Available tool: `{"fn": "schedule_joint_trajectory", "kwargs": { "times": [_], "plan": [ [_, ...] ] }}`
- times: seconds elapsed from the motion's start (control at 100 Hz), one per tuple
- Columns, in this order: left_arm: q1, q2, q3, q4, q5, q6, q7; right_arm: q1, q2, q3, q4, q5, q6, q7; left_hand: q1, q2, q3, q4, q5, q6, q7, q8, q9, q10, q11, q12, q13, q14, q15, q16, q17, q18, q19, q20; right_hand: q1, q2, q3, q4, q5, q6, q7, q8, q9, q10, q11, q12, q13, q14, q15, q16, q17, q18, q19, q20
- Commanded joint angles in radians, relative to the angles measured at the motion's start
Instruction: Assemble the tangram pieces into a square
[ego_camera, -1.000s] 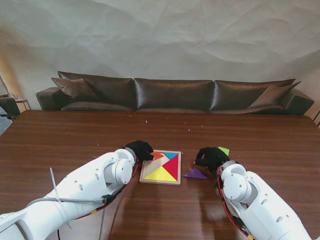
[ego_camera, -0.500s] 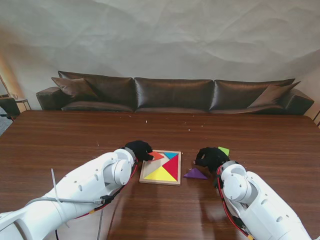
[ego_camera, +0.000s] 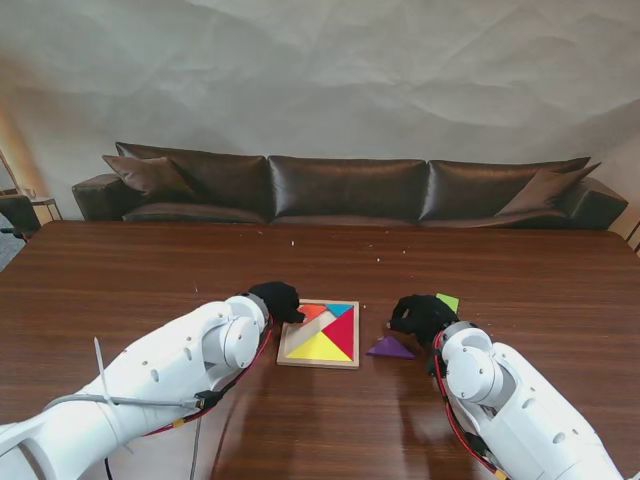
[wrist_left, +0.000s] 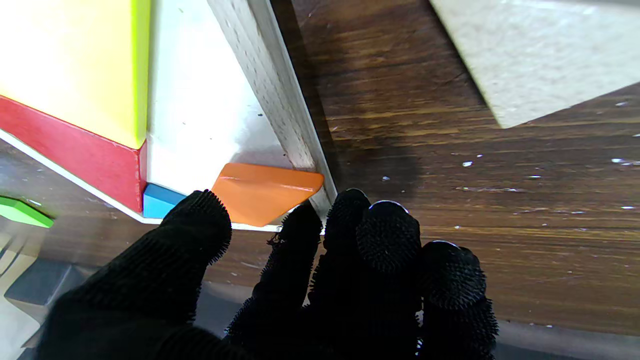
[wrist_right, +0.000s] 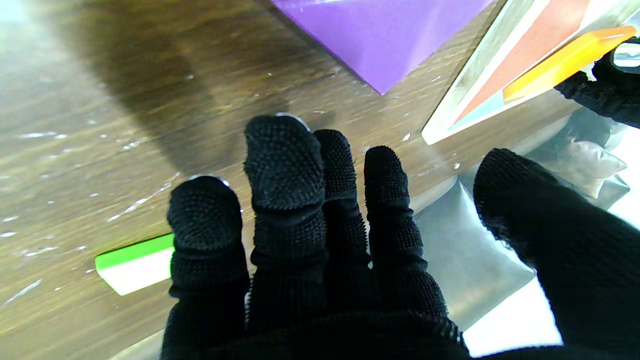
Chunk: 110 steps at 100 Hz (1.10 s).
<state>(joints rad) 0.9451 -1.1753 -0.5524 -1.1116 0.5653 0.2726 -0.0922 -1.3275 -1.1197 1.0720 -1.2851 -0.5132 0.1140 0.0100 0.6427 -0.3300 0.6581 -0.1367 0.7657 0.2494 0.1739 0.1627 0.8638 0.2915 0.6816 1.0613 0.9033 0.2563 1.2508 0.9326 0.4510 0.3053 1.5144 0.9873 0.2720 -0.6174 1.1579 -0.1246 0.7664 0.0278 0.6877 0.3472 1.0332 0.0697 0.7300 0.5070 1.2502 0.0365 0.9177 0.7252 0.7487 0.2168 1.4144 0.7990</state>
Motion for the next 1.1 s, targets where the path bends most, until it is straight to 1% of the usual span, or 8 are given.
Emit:
{"fn": "schedule_joint_trajectory", "kwargs": {
  "times": [0.0,0.2,0.32,0.49,0.61,0.69,0.8,1.09],
  "plan": [
    [0.004,0.009,-0.009,-0.014,0.006,0.004,-0.023,-0.001,-0.003,-0.003,0.001,0.000,-0.005,0.016,-0.029,0.057,-0.013,0.044,0.018,0.057,0.015,0.013,0.002,0.012,0.004,-0.005,0.010,0.003,0.004,0.007,0.003,-0.001,-0.005,0.011,-0.021,0.026,-0.014,0.010,0.009,0.004,0.012,-0.005,0.025,0.010,0.007,-0.009,0.031,0.008,0.001,0.008,-0.001,-0.008,0.024,-0.009],
    [0.027,0.029,-0.036,-0.057,0.037,0.007,-0.047,-0.001,-0.004,-0.002,0.002,0.001,-0.003,0.016,-0.032,0.059,-0.017,0.045,0.030,0.051,0.021,0.021,0.014,0.006,0.007,-0.007,0.020,0.002,0.002,0.003,0.013,0.001,-0.001,0.005,-0.021,0.027,-0.014,0.010,0.010,0.004,0.012,-0.005,0.025,0.011,0.007,-0.009,0.031,0.007,0.001,0.008,-0.001,-0.008,0.024,-0.009],
    [0.041,0.028,-0.058,-0.058,0.040,-0.014,-0.027,0.000,-0.004,-0.003,0.002,0.002,-0.003,0.016,-0.030,0.057,-0.013,0.045,0.025,0.023,0.021,0.027,0.016,0.005,0.007,-0.008,0.020,-0.003,-0.001,0.000,0.014,-0.002,-0.001,0.000,-0.021,0.027,-0.014,0.010,0.010,0.003,0.012,-0.005,0.024,0.010,0.006,-0.009,0.031,0.008,0.001,0.008,-0.001,-0.008,0.024,-0.009],
    [0.048,0.022,-0.074,-0.043,0.023,-0.054,-0.003,0.002,-0.004,-0.004,0.005,0.003,-0.004,0.017,-0.026,0.060,-0.011,0.044,-0.002,-0.069,0.016,0.038,0.010,0.004,0.006,-0.007,0.014,-0.003,-0.009,-0.001,0.006,-0.007,-0.004,-0.007,-0.021,0.026,-0.014,0.010,0.011,0.004,0.012,-0.005,0.024,0.011,0.007,-0.009,0.031,0.007,0.001,0.008,-0.001,-0.008,0.024,-0.009],
    [0.065,0.023,-0.095,-0.052,0.027,-0.069,0.014,0.001,-0.003,-0.004,0.004,0.004,-0.003,0.019,-0.024,0.059,-0.006,0.043,0.042,-0.113,0.062,0.078,0.029,0.003,0.014,-0.005,0.033,-0.004,-0.003,-0.002,0.024,-0.004,0.009,-0.010,-0.021,0.027,-0.014,0.010,0.011,0.004,0.013,-0.005,0.025,0.011,0.007,-0.009,0.032,0.008,0.002,0.008,-0.001,-0.008,0.024,-0.009],
    [0.078,0.029,-0.109,-0.071,0.044,-0.068,0.015,0.001,-0.003,-0.004,0.004,0.004,-0.003,0.020,-0.028,0.058,0.000,0.042,0.091,-0.115,0.108,0.119,0.039,-0.001,0.017,-0.006,0.044,-0.006,0.000,-0.006,0.034,-0.002,0.016,-0.016,-0.021,0.026,-0.014,0.010,0.011,0.003,0.013,-0.005,0.025,0.011,0.007,-0.009,0.032,0.009,0.002,0.008,-0.001,-0.008,0.024,-0.009],
    [0.091,0.043,-0.119,-0.105,0.066,-0.056,-0.015,-0.004,-0.002,0.000,-0.004,0.004,-0.001,0.022,-0.029,0.062,-0.006,0.042,0.142,-0.103,0.145,0.160,0.046,-0.006,0.018,-0.005,0.048,-0.005,0.000,-0.008,0.039,-0.001,0.019,-0.021,-0.021,0.027,-0.014,0.010,0.011,0.004,0.013,-0.005,0.024,0.011,0.007,-0.009,0.032,0.008,0.002,0.008,-0.001,-0.009,0.024,-0.009],
    [0.114,0.056,-0.138,-0.144,0.080,-0.053,-0.047,-0.027,0.003,0.018,-0.039,-0.006,0.007,0.037,-0.030,0.066,-0.011,0.043,0.154,-0.105,0.139,0.178,0.054,-0.008,0.017,-0.005,0.052,-0.003,-0.001,-0.009,0.040,0.001,0.022,-0.027,-0.021,0.027,-0.014,0.010,0.014,0.004,0.013,-0.005,0.025,0.011,0.007,-0.008,0.032,0.007,0.002,0.008,-0.001,-0.009,0.025,-0.009]
  ]
}}
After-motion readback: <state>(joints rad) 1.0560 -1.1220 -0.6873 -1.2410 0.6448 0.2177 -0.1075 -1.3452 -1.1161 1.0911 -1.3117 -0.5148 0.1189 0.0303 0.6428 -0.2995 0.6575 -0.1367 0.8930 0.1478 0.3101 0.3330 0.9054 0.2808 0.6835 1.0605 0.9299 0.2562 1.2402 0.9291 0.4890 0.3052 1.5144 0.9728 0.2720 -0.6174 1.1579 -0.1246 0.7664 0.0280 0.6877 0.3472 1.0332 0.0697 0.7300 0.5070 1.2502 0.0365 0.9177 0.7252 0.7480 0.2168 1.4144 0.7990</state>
